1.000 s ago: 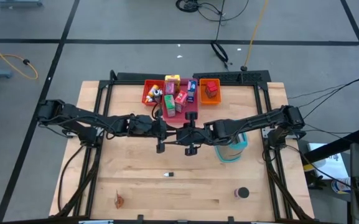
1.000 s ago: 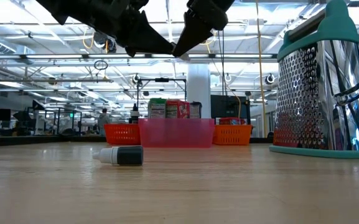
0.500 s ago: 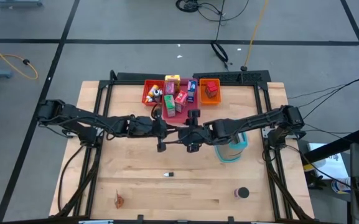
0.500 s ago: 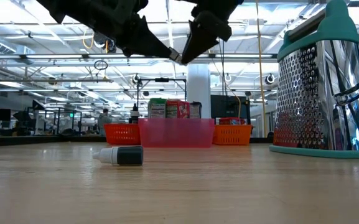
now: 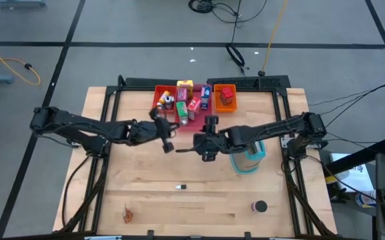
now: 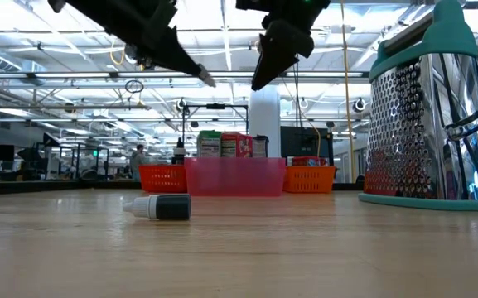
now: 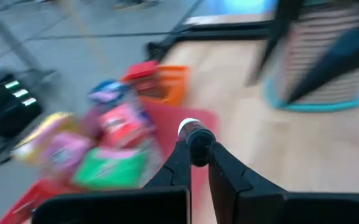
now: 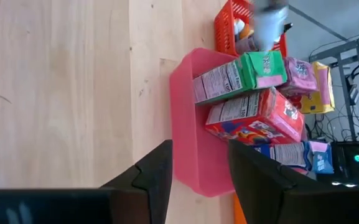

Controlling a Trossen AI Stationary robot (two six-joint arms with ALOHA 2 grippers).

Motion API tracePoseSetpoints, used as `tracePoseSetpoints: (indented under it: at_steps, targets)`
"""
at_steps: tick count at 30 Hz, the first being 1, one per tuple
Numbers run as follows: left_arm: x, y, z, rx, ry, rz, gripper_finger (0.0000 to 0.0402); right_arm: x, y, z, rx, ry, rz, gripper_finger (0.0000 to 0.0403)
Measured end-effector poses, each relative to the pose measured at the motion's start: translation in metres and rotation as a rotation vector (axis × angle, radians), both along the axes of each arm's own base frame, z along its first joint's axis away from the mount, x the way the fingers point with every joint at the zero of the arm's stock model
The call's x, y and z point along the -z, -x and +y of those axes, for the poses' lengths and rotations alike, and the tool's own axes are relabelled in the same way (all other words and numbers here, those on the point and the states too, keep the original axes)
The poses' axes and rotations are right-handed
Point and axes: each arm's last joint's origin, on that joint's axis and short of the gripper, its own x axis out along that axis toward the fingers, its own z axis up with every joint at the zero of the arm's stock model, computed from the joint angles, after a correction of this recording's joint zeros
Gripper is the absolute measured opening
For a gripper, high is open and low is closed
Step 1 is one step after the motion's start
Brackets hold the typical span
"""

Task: Pick & Place Kitchen Items
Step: Put the small black food coloring bottle into the red bin

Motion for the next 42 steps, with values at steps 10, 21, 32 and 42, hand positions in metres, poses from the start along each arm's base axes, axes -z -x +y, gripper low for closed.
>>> tracePoseSetpoints:
  at_steps: [10, 21, 32, 42]
  targets:
    - [-0.009, 0.029, 0.049, -0.421, -0.013, 0.011, 0.0012, 0.000, 0.000, 0.003, 0.007, -0.017, -0.019, 0.0144]
    - [-0.004, 0.052, 0.119, -0.558, 0.145, 0.010, 0.0012, 0.000, -0.001, 0.003, 0.009, -0.020, -0.026, 0.0142]
    - [0.031, 0.046, 0.164, -0.599, 0.240, 0.079, 0.0013, -0.001, -0.001, 0.004, 0.009, -0.020, -0.029, 0.0142]
    - [0.058, 0.037, 0.179, -0.588, 0.315, 0.121, 0.0021, -0.002, -0.003, 0.004, 0.007, -0.023, -0.050, 0.0139]
